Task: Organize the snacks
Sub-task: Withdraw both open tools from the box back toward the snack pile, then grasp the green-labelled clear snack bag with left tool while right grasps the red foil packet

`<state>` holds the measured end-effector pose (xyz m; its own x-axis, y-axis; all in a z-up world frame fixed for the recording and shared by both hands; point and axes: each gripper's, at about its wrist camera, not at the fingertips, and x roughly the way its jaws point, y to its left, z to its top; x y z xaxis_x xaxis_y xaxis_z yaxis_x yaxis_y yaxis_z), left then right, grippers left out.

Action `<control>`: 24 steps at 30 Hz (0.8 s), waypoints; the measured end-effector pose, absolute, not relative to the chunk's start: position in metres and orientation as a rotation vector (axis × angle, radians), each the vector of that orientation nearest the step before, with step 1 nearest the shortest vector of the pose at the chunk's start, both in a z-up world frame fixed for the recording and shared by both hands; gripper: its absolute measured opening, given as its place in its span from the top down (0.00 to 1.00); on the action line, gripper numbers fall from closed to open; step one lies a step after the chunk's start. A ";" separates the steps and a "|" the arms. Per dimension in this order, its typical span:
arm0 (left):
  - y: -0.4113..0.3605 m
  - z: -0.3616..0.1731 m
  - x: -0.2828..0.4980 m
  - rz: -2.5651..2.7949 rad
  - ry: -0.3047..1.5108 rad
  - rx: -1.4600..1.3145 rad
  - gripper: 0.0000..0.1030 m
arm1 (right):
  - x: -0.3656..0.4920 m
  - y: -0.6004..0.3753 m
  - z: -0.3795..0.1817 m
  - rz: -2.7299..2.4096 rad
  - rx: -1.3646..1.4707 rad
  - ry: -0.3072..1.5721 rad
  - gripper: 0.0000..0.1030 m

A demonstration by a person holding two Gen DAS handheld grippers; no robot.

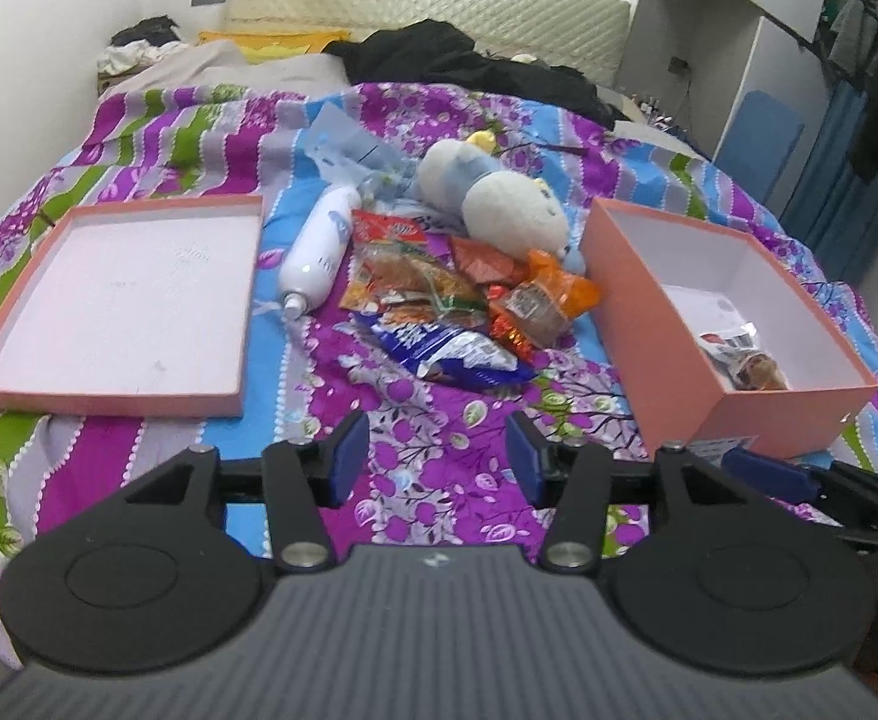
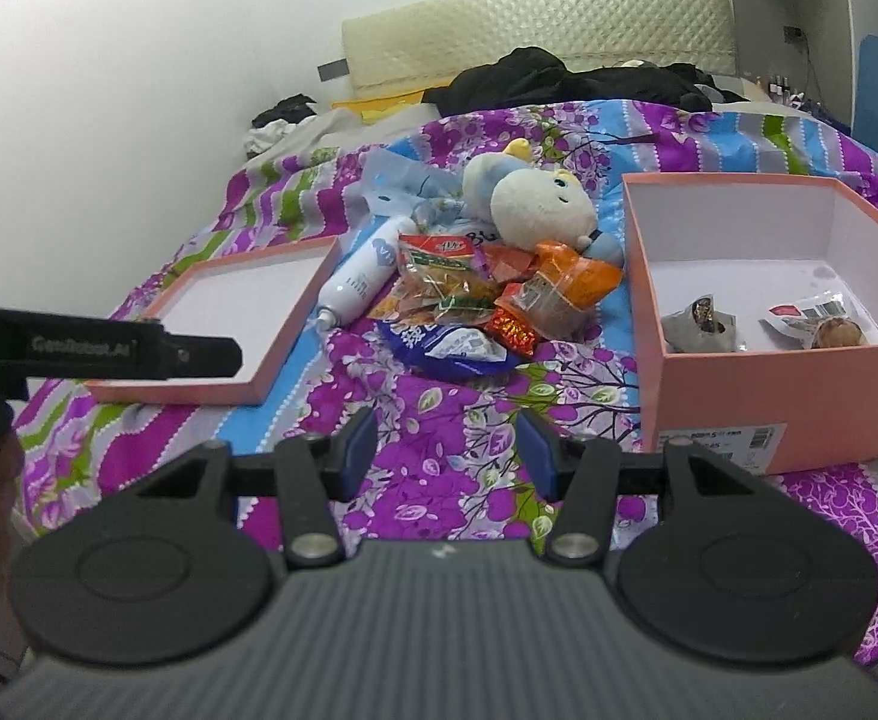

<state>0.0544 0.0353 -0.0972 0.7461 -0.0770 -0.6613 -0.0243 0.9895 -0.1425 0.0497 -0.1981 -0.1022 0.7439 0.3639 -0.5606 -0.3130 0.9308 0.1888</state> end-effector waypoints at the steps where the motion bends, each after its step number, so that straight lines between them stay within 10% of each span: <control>1: 0.038 -0.100 0.056 -0.024 0.736 -0.151 0.44 | 0.051 -0.198 -0.103 0.372 0.082 0.633 0.48; 20: 0.079 -0.138 0.162 0.005 0.748 -0.221 0.37 | 0.131 -0.161 -0.131 0.461 0.026 0.661 0.48; 24: 0.091 -0.146 0.203 -0.009 0.743 -0.262 0.37 | 0.160 -0.153 -0.140 0.457 0.014 0.661 0.26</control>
